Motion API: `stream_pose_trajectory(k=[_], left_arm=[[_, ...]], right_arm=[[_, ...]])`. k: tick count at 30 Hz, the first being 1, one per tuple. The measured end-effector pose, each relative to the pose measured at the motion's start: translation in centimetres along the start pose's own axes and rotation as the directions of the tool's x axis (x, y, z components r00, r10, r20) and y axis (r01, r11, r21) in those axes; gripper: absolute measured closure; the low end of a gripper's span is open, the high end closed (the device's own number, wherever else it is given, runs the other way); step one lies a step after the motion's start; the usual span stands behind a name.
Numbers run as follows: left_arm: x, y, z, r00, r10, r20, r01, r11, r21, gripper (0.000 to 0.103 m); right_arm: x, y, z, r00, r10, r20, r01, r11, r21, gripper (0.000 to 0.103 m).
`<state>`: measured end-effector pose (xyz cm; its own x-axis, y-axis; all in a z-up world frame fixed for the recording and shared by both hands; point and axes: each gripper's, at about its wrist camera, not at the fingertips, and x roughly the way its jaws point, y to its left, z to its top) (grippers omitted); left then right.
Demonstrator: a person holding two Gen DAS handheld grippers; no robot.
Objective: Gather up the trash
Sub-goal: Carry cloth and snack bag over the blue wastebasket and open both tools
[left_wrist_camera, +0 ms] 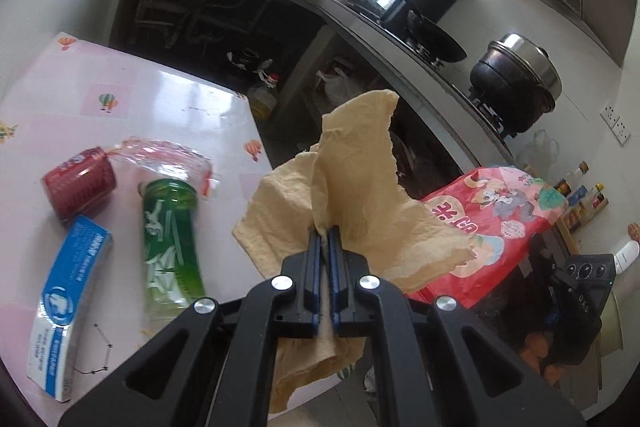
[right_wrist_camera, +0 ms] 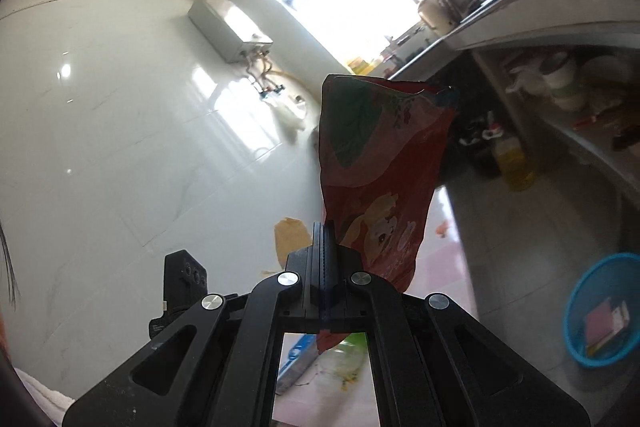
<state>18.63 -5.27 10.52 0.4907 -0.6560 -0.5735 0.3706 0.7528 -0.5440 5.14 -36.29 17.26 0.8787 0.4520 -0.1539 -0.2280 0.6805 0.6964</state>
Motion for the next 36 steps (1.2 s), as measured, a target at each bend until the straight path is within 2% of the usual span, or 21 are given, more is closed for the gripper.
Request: stream_pose_trajectory(k=[5, 9, 12, 15, 17, 22, 25, 31, 34, 35, 36], left_arm=[[7.1, -4.5, -0.5, 0.992, -0.036, -0.119, 0.043, 0.998, 0.055, 0.1], [14.2, -8.0, -1.2, 0.972, -0.013, -0.236, 0.041, 0.993, 0.112, 0.1], [19.6, -9.9, -2.3, 0.946, 0.03, -0.323, 0.023, 0.987, 0.159, 0.1], [25.2, -11.4, -3.7, 0.909, 0.089, -0.406, -0.003, 0.978, 0.209, 0.099], [28.8, -11.9, -4.7, 0.882, 0.139, -0.451, -0.032, 0.971, 0.235, 0.099], [36.3, -11.8, -6.3, 0.82, 0.238, -0.521, -0.096, 0.954, 0.285, 0.099], [39.5, -11.3, -6.5, 0.795, 0.272, -0.543, -0.124, 0.948, 0.293, 0.099], [42.2, -9.8, -6.8, 0.766, 0.299, -0.569, -0.148, 0.944, 0.296, 0.099], [43.0, -9.2, -7.4, 0.752, 0.308, -0.583, -0.161, 0.943, 0.291, 0.099], [43.2, -9.0, -7.6, 0.747, 0.311, -0.587, -0.165, 0.943, 0.289, 0.099], [43.5, -8.9, -7.9, 0.741, 0.313, -0.594, -0.166, 0.943, 0.289, 0.099]], right_arm=[[-3.0, -5.4, -0.5, 0.991, -0.131, 0.024, 0.129, 0.989, 0.076, 0.103], [-4.0, -10.1, -1.9, 0.977, -0.213, 0.024, 0.207, 0.966, 0.154, 0.103], [-4.3, -14.1, -3.0, 0.966, -0.258, 0.005, 0.25, 0.942, 0.225, 0.103], [-4.1, -17.8, -4.3, 0.947, -0.318, -0.036, 0.316, 0.908, 0.275, 0.103], [-3.4, -20.2, -5.4, 0.926, -0.369, -0.075, 0.375, 0.88, 0.293, 0.103], [-0.9, -27.3, -7.7, 0.903, -0.397, -0.167, 0.43, 0.815, 0.389, 0.103], [0.7, -29.8, -8.9, 0.887, -0.416, -0.202, 0.462, 0.788, 0.406, 0.103], [2.3, -34.2, -11.0, 0.864, -0.452, -0.22, 0.501, 0.735, 0.457, 0.103], [2.7, -37.8, -14.0, 0.813, -0.492, -0.312, 0.581, 0.65, 0.49, 0.101], [2.5, -38.9, -15.2, 0.792, -0.5, -0.351, 0.61, 0.608, 0.509, 0.099], [2.4, -40.1, -16.5, 0.759, -0.519, -0.393, 0.65, 0.565, 0.509, 0.098]])
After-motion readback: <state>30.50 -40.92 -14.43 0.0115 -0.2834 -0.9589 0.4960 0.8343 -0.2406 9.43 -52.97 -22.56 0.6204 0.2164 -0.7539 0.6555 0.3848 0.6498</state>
